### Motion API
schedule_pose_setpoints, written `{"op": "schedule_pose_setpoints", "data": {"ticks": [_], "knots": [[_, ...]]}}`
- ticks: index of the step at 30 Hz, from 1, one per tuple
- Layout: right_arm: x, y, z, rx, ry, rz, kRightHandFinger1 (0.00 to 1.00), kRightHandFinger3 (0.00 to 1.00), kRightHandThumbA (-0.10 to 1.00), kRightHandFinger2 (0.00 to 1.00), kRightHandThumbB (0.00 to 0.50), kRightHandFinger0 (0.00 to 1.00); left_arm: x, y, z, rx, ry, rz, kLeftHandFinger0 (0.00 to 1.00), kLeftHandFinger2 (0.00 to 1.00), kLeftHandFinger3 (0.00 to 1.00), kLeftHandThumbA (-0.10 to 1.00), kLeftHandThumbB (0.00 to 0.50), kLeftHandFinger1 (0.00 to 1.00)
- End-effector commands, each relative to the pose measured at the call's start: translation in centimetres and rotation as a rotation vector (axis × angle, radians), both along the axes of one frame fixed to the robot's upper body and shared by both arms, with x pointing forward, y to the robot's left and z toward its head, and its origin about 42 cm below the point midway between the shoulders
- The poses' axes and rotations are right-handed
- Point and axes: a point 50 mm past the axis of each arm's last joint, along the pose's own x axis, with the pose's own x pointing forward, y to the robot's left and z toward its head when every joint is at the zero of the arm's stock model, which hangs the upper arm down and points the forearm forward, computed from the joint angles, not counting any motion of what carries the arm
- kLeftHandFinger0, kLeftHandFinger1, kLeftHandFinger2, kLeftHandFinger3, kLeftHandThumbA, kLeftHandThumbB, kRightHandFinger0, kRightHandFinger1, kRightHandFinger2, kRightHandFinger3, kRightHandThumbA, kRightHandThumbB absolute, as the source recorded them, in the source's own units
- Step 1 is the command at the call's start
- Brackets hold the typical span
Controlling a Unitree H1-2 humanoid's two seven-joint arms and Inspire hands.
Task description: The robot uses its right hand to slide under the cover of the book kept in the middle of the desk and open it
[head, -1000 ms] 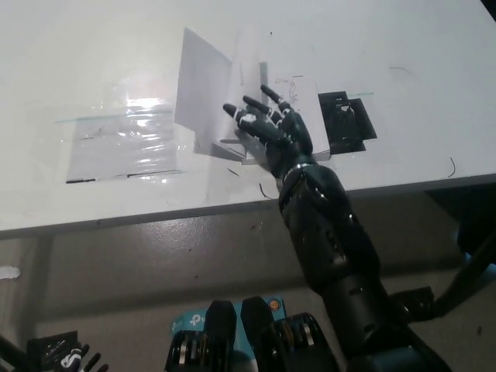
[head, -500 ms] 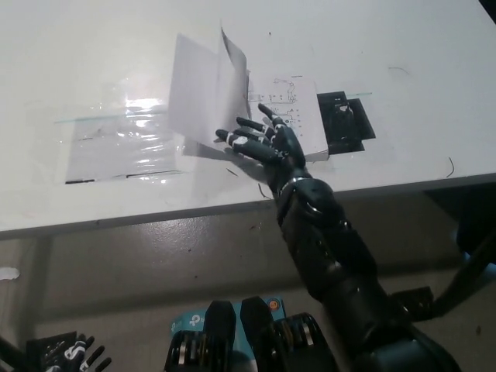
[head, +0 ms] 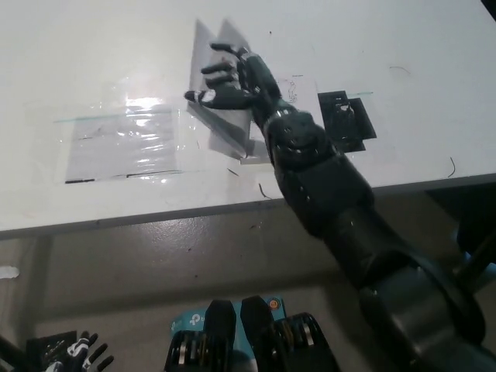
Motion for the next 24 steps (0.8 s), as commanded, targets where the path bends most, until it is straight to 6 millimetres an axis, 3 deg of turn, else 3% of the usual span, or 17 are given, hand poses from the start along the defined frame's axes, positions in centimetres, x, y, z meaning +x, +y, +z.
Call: {"op": "schedule_pose_setpoints", "data": {"ticks": [1,2,4,6,8,11,14,17,22,24], "knots": [[0.6,1.7,5.3,-0.261,-0.215,0.115,0.60,0.88,1.00,0.57,0.249,0.55,1.2,0.4,1.3,0.036,-0.026,-0.011,0.67,0.74,0.79,0.88,0.189,0.69],[0.7,1.6,5.6,-0.307,-0.231,0.130,0.60,0.89,1.00,0.57,0.249,0.55,1.4,0.4,1.3,0.041,-0.022,-0.010,0.66,0.73,0.78,0.87,0.187,0.68],[0.5,2.2,5.6,-0.406,-0.263,0.154,0.46,0.88,1.00,0.55,0.243,0.39,1.7,0.4,1.3,0.045,-0.029,-0.019,0.67,0.75,0.79,0.88,0.194,0.69],[0.5,2.1,5.3,-0.430,-0.271,0.157,0.46,0.89,1.00,0.54,0.236,0.38,1.8,0.4,1.3,0.047,-0.026,-0.019,0.67,0.75,0.79,0.87,0.201,0.69],[0.2,1.6,2.5,-0.454,-0.240,0.168,0.57,0.91,1.00,0.61,0.214,0.64,1.6,0.3,1.5,0.050,-0.035,-0.028,0.69,0.77,0.81,0.87,0.191,0.72],[0.1,1.2,0.8,-0.473,-0.214,0.168,0.61,0.91,1.00,0.61,0.211,0.73,1.5,0.3,1.5,0.042,-0.042,-0.033,0.72,0.79,0.83,0.89,0.174,0.73],[0.0,0.4,-1.0,-0.456,-0.183,0.158,0.61,0.91,1.00,0.56,0.210,0.73,1.5,0.3,1.4,0.031,-0.046,-0.029,0.73,0.79,0.83,0.88,0.164,0.74],[0.0,-0.2,-1.6,-0.417,-0.157,0.136,0.61,0.91,1.00,0.56,0.241,0.70,1.5,0.2,1.2,0.013,-0.045,-0.022,0.71,0.78,0.82,0.85,0.174,0.73],[-0.2,-0.6,-3.0,-0.405,-0.123,0.134,0.63,0.93,1.00,0.57,0.222,0.72,0.9,0.2,0.9,0.024,-0.043,-0.029,0.74,0.79,0.82,0.86,0.171,0.73],[-0.3,-0.7,-3.3,-0.400,-0.119,0.136,0.66,0.92,1.00,0.61,0.233,0.69,0.9,0.2,1.0,0.020,-0.030,-0.027,0.73,0.79,0.83,0.88,0.170,0.73]]}}
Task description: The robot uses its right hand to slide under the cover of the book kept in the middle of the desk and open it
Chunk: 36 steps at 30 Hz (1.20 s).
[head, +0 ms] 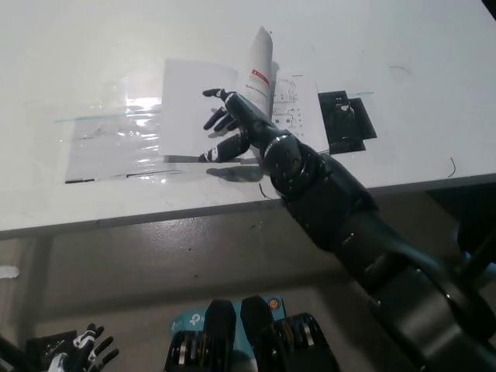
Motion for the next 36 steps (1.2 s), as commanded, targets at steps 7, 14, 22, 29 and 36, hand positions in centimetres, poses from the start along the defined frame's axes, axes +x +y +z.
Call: {"op": "schedule_pose_setpoints", "data": {"ticks": [7,14,22,29,36], "knots": [[0.6,0.3,2.6,0.065,-0.082,0.022,0.64,0.90,1.00,0.57,0.240,0.73,-0.2,0.2,0.4,-0.004,-0.034,0.003,0.75,0.81,0.85,0.86,0.179,0.74],[0.6,0.7,3.5,0.153,-0.075,0.007,0.55,0.88,1.00,0.54,0.210,0.60,-0.7,0.3,0.2,0.004,-0.017,0.008,0.72,0.78,0.84,0.88,0.195,0.73],[-0.2,-2.1,11.2,0.723,0.031,0.002,0.61,0.93,1.00,0.60,0.191,0.65,-1.8,0.0,-0.6,-0.011,0.005,0.032,0.72,0.78,0.81,0.86,0.206,0.73],[-4.8,-8.7,15.6,1.259,0.091,-0.011,0.64,0.95,1.00,0.67,0.194,0.65,-2.4,-0.4,-1.0,-0.053,0.004,0.065,0.74,0.79,0.84,0.85,0.188,0.75],[-8.8,-15.7,13.8,1.439,0.025,-0.040,0.72,0.98,1.00,0.71,0.220,0.78,-2.9,-0.3,-1.3,-0.049,0.008,0.061,0.74,0.79,0.88,0.88,0.195,0.75]]}}
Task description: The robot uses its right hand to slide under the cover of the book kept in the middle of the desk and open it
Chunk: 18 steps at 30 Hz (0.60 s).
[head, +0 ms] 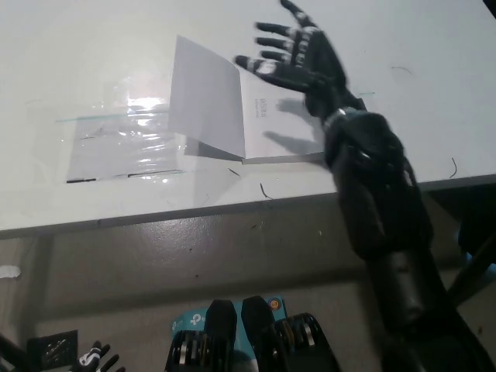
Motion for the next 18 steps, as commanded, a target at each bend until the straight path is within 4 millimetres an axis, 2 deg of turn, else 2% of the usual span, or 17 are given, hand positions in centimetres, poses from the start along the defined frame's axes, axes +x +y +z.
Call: {"op": "schedule_pose_setpoints", "data": {"ticks": [1,2,4,7,8,9,11,13,14,18], "knots": [[-5.9,-7.3,7.2,0.544,-0.095,0.112,0.72,0.98,1.00,0.71,0.221,0.79,-1.0,0.5,0.0,-0.014,-0.036,0.052,0.74,0.79,0.87,0.88,0.194,0.75],[-6.8,-9.1,6.1,0.570,-0.089,0.077,0.72,1.00,1.00,0.72,0.213,0.80,-1.0,0.5,0.0,-0.012,-0.029,0.051,0.73,0.78,0.87,0.88,0.211,0.75],[-8.0,-10.9,4.8,0.598,-0.084,0.050,0.72,0.97,1.00,0.71,0.215,0.79,-1.1,0.6,-0.1,-0.006,-0.021,0.058,0.73,0.77,0.83,0.89,0.219,0.76],[-9.7,-13.3,3.1,0.627,-0.088,0.004,0.72,0.97,1.00,0.71,0.192,0.79,-1.2,0.5,-0.3,-0.023,-0.027,0.058,0.77,0.79,0.87,0.90,0.195,0.77],[-9.9,-13.5,2.9,0.626,-0.088,0.001,0.72,0.97,1.00,0.71,0.192,0.79,-1.3,0.5,-0.3,-0.025,-0.028,0.058,0.77,0.79,0.87,0.90,0.195,0.77],[-10.9,-14.9,1.6,0.685,-0.065,-0.039,0.72,0.96,1.00,0.70,0.188,0.79,-1.4,0.4,-0.4,-0.031,-0.023,0.068,0.77,0.79,0.88,0.90,0.191,0.77],[-11.3,-15.5,1.0,0.687,-0.056,-0.046,0.73,0.97,1.00,0.71,0.185,0.79,-1.6,0.4,-0.4,-0.036,-0.027,0.073,0.77,0.79,0.87,0.90,0.180,0.76],[-12.4,-17.3,-1.4,0.709,-0.034,-0.097,0.78,1.00,1.00,0.80,0.153,0.85,-1.8,0.4,-0.6,-0.034,-0.028,0.068,0.77,0.82,0.89,0.89,0.190,0.77],[-12.7,-17.7,-2.1,0.727,-0.016,-0.118,0.74,1.00,1.00,0.76,0.170,0.81,-1.8,0.4,-0.7,-0.033,-0.027,0.071,0.77,0.82,0.89,0.89,0.183,0.77],[-14.0,-19.0,-4.0,0.752,0.003,-0.163,0.70,0.96,1.00,0.70,0.190,0.77,-2.0,0.2,-0.9,-0.041,-0.020,0.081,0.79,0.83,0.89,0.89,0.175,0.77]]}}
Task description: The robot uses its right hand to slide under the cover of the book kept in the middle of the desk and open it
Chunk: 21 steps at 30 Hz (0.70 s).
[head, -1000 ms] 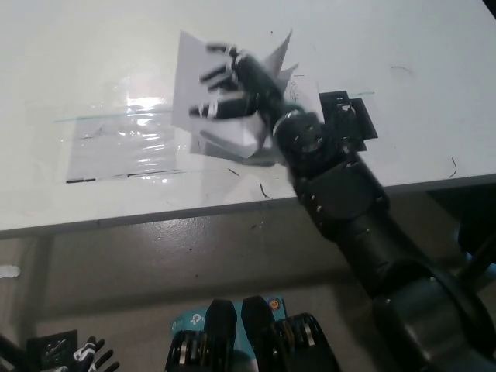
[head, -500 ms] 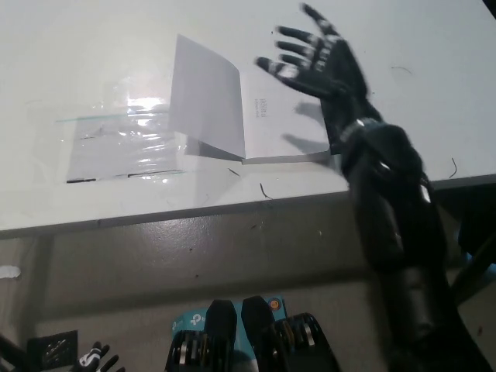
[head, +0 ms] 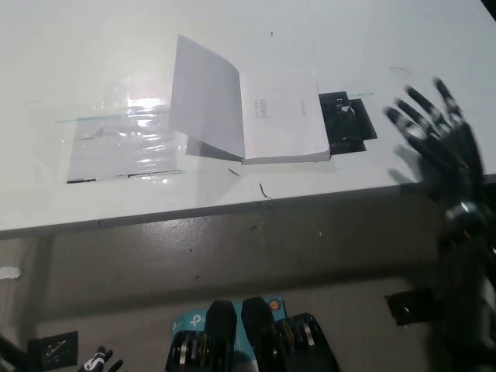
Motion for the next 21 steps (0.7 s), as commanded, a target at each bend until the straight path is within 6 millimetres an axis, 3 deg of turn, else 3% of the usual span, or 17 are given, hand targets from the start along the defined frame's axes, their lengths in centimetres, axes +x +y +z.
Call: {"op": "schedule_pose_setpoints", "data": {"ticks": [1,5,8,10,13,15,18,21], "knots": [[-5.4,-5.2,3.2,0.357,-0.166,0.009,0.70,0.96,1.00,0.70,0.188,0.75,-1.5,0.7,-0.1,-0.011,-0.039,0.073,0.78,0.82,0.88,0.90,0.182,0.76],[-6.8,-6.4,0.7,0.372,-0.150,-0.025,0.75,0.99,1.00,0.73,0.183,0.81,-1.7,0.7,0.1,-0.028,-0.033,0.094,0.77,0.79,0.87,0.90,0.176,0.74],[-8.0,-7.1,-1.3,0.369,-0.122,-0.096,0.73,0.97,1.00,0.70,0.185,0.79,-1.7,0.7,0.1,-0.035,-0.034,0.092,0.79,0.81,0.89,0.91,0.151,0.76],[-8.8,-7.5,-2.7,0.380,-0.078,-0.153,0.68,0.92,1.00,0.65,0.202,0.74,-1.7,0.8,-0.1,-0.029,-0.022,0.096,0.77,0.78,0.86,0.90,0.163,0.75],[-10.1,-7.8,-5.1,0.408,-0.048,-0.173,0.71,0.95,1.00,0.69,0.205,0.76,-1.9,0.9,-0.1,-0.029,-0.020,0.103,0.77,0.79,0.88,0.90,0.174,0.75],[-11.0,-8.0,-6.7,0.436,-0.009,-0.212,0.69,0.91,1.00,0.68,0.210,0.73,-2.0,0.9,-0.1,-0.031,-0.020,0.098,0.79,0.79,0.89,0.91,0.172,0.75],[-12.1,-7.4,-8.9,0.457,0.039,-0.246,0.68,0.93,1.00,0.68,0.185,0.73,-2.1,1.1,-0.1,-0.026,-0.027,0.089,0.80,0.83,0.91,0.91,0.170,0.77],[-13.5,-6.4,-12.8,0.506,0.083,-0.275,0.72,1.00,1.00,0.74,0.173,0.75,-2.2,1.2,-0.3,-0.029,-0.031,0.092,0.77,0.82,0.90,0.93,0.151,0.75]]}}
